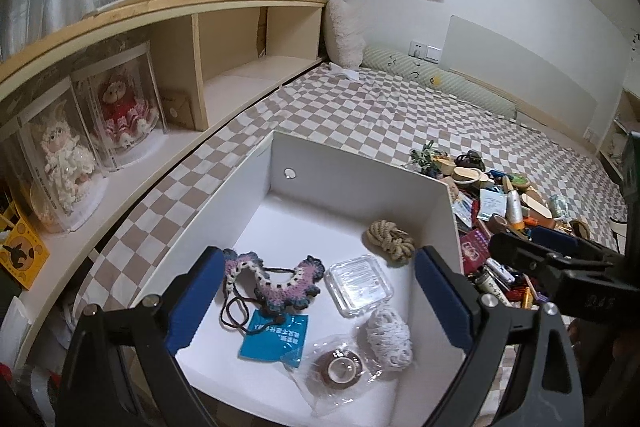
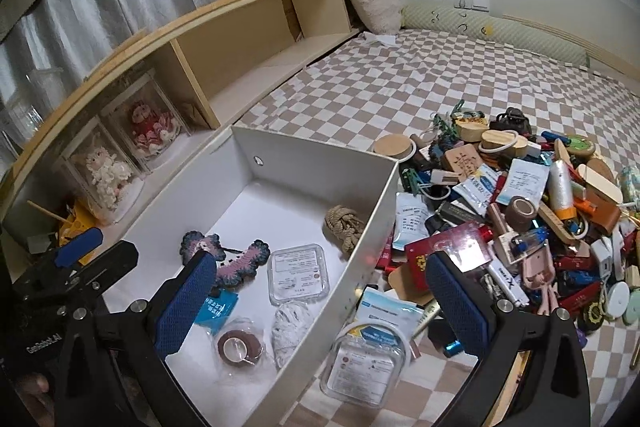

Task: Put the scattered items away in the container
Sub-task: 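Withdraw both tools from the box back over the pile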

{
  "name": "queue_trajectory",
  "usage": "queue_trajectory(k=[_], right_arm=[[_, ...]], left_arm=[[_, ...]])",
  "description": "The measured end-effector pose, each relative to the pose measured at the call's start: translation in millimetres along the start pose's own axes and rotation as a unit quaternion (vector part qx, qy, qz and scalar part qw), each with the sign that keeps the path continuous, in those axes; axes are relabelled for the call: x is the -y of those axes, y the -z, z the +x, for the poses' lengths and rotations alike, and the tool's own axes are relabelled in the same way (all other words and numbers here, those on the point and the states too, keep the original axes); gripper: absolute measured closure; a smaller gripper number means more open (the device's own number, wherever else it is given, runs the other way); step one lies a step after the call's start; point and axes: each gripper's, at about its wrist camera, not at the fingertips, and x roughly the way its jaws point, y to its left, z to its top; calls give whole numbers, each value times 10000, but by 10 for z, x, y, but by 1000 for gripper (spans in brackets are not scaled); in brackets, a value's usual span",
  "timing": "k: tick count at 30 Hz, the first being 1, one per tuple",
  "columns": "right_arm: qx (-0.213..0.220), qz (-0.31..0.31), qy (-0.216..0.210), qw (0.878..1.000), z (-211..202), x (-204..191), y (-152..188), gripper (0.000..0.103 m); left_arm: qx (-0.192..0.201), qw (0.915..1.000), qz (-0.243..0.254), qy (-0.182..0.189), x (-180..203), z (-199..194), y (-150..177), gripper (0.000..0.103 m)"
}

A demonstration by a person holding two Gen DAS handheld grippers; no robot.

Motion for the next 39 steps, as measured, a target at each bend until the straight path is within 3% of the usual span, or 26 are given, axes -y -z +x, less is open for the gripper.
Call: queue_trajectory(k=[14, 39], right_arm=[[345, 235, 200, 9989, -621, 414, 68, 0], [705, 992, 987, 9877, -1580, 1803, 461, 0]], left_arm=[[164, 9991, 263, 293, 576, -276, -50, 7], [143, 9905, 808, 1101, 1962, -323, 12, 7]])
